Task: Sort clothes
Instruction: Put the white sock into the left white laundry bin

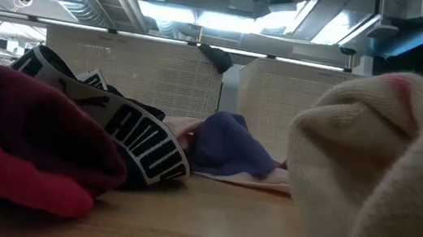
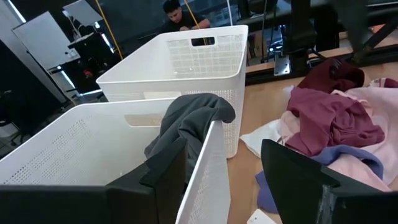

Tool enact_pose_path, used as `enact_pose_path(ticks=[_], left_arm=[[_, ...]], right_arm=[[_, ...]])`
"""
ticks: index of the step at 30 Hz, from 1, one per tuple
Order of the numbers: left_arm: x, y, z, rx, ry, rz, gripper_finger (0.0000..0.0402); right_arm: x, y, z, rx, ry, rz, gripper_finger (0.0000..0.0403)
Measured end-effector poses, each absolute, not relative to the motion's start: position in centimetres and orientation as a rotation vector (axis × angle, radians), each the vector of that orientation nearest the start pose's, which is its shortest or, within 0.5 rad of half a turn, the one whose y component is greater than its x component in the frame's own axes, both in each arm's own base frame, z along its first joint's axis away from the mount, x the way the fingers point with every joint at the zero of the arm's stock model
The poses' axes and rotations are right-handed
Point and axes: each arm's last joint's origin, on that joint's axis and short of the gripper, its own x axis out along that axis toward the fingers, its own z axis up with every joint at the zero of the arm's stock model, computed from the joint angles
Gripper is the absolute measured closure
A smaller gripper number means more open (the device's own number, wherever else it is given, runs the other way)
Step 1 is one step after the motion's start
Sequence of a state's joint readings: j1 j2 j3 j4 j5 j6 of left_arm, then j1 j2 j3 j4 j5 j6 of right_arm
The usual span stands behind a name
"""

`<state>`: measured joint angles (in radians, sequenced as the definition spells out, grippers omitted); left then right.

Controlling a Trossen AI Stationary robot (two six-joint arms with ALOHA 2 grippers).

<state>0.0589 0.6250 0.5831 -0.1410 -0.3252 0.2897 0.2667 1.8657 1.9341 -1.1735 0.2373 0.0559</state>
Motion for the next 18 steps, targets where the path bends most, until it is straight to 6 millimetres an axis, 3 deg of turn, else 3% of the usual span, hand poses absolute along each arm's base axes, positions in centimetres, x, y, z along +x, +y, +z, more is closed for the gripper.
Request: enact_pose_path(ticks=[4,8,14,18], left_arm=[[14.6,1.8,29.0,0.308,0.237,0.354,0.0208],[14.6,1.8,29.0,0.307,0.236,0.354,0.0208],[14.6,1.8,29.1,0.307,0.233,0.356,0.0208],[14.6,1.8,29.1,0.309,0.231,0.356,0.0208]], right_arm=[[36.3,10.7,31.1,-0.198,1.173,0.000,0.0149],[35.4,10.3,27.8,-0.182,1.278,-0.084,0.0149],[32.6,7.9,25.0,-0.177,1.323,-0.258,0.0149],[30.3,5.9,23.7,-0.113,1.228,-0.404,0.0149]])
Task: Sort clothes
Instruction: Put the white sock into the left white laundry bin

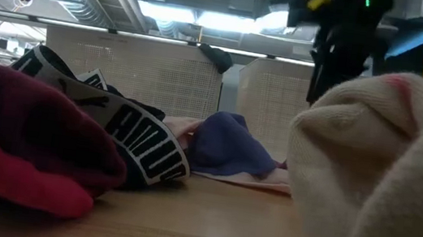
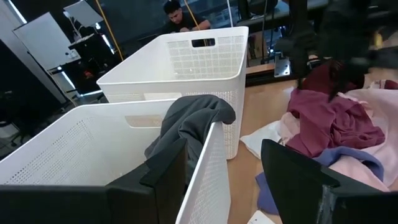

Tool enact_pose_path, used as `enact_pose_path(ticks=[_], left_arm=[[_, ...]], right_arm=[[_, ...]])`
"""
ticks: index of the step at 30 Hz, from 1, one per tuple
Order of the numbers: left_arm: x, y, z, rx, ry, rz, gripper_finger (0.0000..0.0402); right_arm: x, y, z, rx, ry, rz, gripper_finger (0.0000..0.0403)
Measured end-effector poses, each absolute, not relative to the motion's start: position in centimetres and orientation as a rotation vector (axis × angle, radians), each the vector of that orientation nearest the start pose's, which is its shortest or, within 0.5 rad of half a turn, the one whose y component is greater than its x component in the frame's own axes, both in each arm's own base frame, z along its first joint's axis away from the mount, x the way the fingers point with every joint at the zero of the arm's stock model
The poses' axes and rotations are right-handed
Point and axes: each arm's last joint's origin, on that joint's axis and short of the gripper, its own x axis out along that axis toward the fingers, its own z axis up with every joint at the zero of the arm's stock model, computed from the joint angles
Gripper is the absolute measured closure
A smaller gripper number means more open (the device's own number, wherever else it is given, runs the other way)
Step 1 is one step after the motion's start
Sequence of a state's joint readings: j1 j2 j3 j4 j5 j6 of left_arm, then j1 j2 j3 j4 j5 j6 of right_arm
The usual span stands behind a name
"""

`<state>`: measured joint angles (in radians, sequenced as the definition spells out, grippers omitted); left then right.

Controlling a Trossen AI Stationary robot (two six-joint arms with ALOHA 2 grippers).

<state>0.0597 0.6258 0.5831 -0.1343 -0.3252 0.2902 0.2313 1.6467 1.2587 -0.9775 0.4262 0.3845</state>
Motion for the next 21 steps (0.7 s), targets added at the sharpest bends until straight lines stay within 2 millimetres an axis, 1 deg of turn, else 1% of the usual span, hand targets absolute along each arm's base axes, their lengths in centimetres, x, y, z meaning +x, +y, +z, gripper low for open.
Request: enact_pose_path(ticks=[2,5,8,10,13,15,18,21], left_arm=[[14.6,1.8,29.1,0.309,0.230,0.356,0.0208],[14.6,1.8,29.1,0.307,0.226,0.357,0.0208],[14.7,1.8,29.2,0.305,0.213,0.359,0.0208],[14.7,1.8,29.3,0.304,0.211,0.359,0.0208],[14.7,1.8,29.3,0.301,0.209,0.360,0.0208],[14.7,1.8,29.3,0.300,0.211,0.359,0.0208],[14.8,1.8,29.2,0.300,0.215,0.359,0.0208],[14.8,1.8,29.2,0.300,0.213,0.359,0.0208]], right_arm=[[29.4,5.1,22.6,-0.071,1.160,-0.487,0.0149],[28.5,4.1,20.3,0.009,1.071,-0.605,0.0149],[27.8,3.8,17.9,0.068,0.998,-0.676,0.0149],[27.7,3.8,16.2,0.117,0.940,-0.691,0.0149],[27.0,3.9,14.2,0.189,0.935,-0.641,0.0149],[26.7,4.2,13.5,0.241,0.973,-0.562,0.0149],[26.3,5.2,13.1,0.283,1.048,-0.445,0.0149],[25.9,6.5,13.3,0.281,1.129,-0.301,0.0149]])
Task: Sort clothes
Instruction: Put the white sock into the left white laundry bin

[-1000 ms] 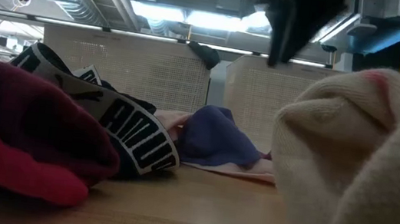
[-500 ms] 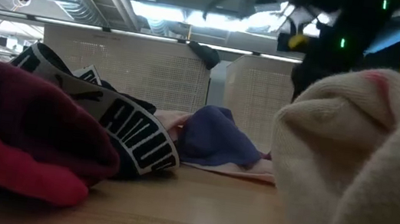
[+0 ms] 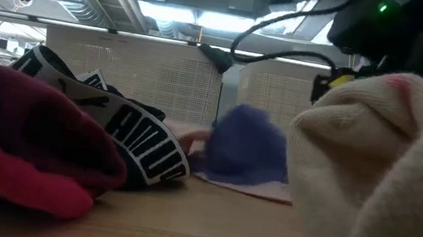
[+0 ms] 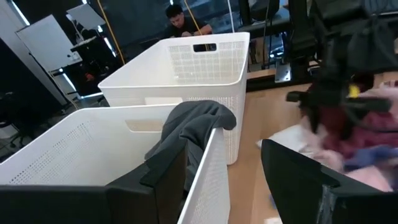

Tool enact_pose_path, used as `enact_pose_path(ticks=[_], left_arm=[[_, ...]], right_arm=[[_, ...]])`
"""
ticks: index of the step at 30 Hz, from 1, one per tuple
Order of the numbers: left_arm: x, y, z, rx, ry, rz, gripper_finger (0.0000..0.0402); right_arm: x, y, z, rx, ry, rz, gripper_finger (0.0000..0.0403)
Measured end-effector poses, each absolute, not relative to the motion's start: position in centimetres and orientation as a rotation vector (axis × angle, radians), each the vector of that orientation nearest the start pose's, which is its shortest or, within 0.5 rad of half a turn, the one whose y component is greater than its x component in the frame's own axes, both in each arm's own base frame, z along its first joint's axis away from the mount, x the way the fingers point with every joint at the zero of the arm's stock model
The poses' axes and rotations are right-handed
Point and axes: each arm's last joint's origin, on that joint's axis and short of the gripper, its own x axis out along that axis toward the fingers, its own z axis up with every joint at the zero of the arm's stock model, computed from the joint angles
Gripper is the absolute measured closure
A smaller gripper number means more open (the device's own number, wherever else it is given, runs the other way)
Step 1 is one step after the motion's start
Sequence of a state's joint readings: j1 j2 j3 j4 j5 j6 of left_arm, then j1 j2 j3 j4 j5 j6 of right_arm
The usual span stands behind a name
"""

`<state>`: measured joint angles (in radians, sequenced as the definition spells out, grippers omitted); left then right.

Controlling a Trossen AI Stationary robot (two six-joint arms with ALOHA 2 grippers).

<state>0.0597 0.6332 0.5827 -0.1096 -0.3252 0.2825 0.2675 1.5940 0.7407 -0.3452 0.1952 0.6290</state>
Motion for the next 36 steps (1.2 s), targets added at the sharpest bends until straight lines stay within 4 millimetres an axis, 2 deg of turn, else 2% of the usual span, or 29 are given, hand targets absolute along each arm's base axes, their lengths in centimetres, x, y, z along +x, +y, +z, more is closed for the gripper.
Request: enact_pose_path(ticks=[4,7,11,16,21,27,32,36], left_arm=[[14.8,1.8,29.2,0.297,0.211,0.360,0.0208],[14.8,1.8,29.2,0.291,0.208,0.360,0.0208],[14.8,1.8,29.4,0.289,0.195,0.362,0.0208],[14.8,1.8,29.3,0.290,0.197,0.362,0.0208],[14.8,1.8,29.3,0.287,0.197,0.362,0.0208],[14.8,1.8,29.4,0.288,0.196,0.362,0.0208],[14.8,1.8,29.4,0.285,0.195,0.363,0.0208],[14.8,1.8,29.4,0.285,0.194,0.363,0.0208]], right_arm=[[25.8,7.7,14.3,0.288,1.266,-0.207,0.0149],[26.3,7.9,16.1,0.281,1.322,-0.213,0.0149],[27.6,7.6,18.8,0.164,1.230,-0.335,0.0149],[28.2,6.4,19.6,0.060,1.027,-0.620,0.0149],[27.8,4.8,17.7,0.182,1.004,-0.734,0.0149],[26.9,3.6,14.4,0.344,1.025,-0.655,0.0149],[26.0,3.2,12.5,0.337,1.004,-0.627,0.0151],[25.6,3.2,12.0,0.315,0.992,-0.610,0.0176]])
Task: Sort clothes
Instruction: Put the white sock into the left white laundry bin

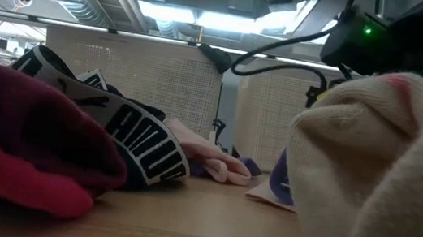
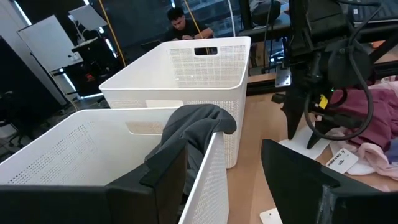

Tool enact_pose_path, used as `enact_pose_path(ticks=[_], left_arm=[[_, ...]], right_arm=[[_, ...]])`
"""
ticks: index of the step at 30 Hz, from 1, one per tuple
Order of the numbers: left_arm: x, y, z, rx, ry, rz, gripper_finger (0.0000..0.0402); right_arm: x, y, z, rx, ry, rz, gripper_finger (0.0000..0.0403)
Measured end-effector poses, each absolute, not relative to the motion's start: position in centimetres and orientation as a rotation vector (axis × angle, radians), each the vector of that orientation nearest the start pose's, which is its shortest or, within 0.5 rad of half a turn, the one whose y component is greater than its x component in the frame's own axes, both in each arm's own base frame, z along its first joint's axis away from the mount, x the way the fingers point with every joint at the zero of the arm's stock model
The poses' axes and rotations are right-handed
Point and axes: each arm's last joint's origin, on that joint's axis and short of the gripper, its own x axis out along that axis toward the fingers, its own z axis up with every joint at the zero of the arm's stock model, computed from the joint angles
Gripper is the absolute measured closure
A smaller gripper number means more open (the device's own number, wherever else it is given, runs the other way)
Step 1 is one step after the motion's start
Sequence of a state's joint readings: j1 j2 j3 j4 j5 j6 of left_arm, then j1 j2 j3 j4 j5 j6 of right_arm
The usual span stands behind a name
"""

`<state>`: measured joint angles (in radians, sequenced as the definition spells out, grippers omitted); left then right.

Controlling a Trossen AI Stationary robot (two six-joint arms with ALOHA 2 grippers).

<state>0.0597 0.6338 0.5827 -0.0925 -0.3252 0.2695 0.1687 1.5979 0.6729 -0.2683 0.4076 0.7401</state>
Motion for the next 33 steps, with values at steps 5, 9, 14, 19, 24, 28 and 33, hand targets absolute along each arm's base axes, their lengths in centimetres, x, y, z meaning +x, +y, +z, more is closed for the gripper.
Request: enact_pose_path(ticks=[5,9,14,19,24,28,33], left_arm=[[14.8,1.8,29.4,0.284,0.193,0.363,0.0208],[14.8,1.8,29.4,0.284,0.193,0.363,0.0208],[14.8,1.8,29.4,0.285,0.194,0.363,0.0208],[14.8,1.8,29.4,0.285,0.193,0.363,0.0208],[14.8,1.8,29.4,0.285,0.194,0.363,0.0208],[14.8,1.8,29.3,0.286,0.196,0.362,0.0208],[14.8,1.8,29.3,0.287,0.196,0.362,0.0208]], right_arm=[[25.4,3.2,11.9,0.307,1.000,-0.608,0.0241],[25.4,3.2,11.9,0.296,1.006,-0.605,0.0306],[25.3,3.1,11.8,0.247,1.008,-0.617,0.0388],[25.6,3.0,12.1,0.203,1.006,-0.614,0.0379],[26.8,3.2,13.9,0.175,0.960,-0.580,0.0392],[28.0,3.4,16.3,0.139,0.888,-0.536,0.0396],[29.3,3.6,20.4,0.104,0.771,-0.484,0.0391]])
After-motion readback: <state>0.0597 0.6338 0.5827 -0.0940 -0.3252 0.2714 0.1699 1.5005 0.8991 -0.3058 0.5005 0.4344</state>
